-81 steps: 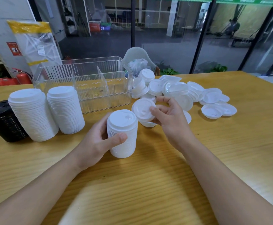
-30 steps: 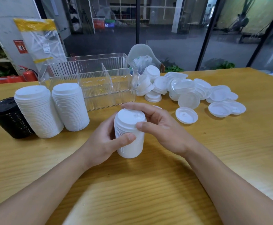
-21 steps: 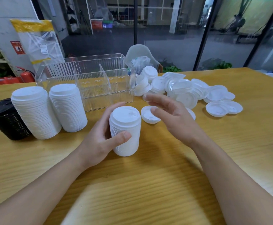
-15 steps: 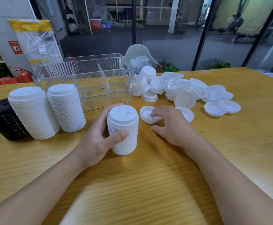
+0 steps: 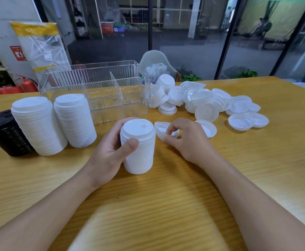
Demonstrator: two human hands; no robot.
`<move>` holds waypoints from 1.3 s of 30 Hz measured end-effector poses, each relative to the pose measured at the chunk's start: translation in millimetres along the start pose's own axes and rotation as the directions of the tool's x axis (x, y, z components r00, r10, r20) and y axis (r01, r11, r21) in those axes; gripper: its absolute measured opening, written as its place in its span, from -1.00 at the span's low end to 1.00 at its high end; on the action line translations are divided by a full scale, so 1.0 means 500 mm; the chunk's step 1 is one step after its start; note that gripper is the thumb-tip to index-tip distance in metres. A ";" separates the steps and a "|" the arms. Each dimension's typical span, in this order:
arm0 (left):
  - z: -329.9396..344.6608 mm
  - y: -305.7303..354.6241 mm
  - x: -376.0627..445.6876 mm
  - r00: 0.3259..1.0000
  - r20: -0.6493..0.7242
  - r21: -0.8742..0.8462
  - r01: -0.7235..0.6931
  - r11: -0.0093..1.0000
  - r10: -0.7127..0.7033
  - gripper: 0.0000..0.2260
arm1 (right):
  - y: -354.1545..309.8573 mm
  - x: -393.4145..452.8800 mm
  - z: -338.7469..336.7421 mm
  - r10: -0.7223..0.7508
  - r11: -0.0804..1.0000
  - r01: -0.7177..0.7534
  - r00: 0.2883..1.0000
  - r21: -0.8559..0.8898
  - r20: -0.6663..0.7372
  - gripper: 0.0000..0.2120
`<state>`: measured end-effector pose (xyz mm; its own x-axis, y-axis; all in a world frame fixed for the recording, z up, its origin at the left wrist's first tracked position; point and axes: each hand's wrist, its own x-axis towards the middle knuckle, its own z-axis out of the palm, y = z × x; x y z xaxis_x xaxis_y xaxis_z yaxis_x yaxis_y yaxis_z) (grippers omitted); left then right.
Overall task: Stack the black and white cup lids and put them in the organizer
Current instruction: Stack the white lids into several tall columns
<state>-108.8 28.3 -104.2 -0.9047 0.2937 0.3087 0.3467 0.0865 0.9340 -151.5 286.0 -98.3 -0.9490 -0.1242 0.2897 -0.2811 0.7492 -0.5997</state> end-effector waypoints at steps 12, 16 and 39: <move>0.000 -0.006 0.000 0.999 0.039 -0.056 0.033 0.998 -0.031 -0.48 | -0.030 0.009 -0.016 0.169 0.381 -0.146 0.982 0.913 0.087 -0.63; 0.000 -0.005 0.001 0.998 0.041 -0.063 0.046 0.997 -0.044 -0.44 | -0.028 0.006 -0.009 0.117 0.455 -0.192 0.981 0.870 0.156 -0.67; 0.004 -0.003 0.005 0.996 0.066 -0.089 0.058 0.994 -0.052 -0.19 | -0.096 -0.035 -0.015 -0.190 0.782 0.101 0.978 0.615 0.081 -0.75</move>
<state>-111.1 30.8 -105.4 -0.9031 0.3511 0.2472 0.2704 0.0178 0.9626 -120.2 257.0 -69.1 -0.8866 -0.3169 0.3369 -0.4032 0.1728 -0.8987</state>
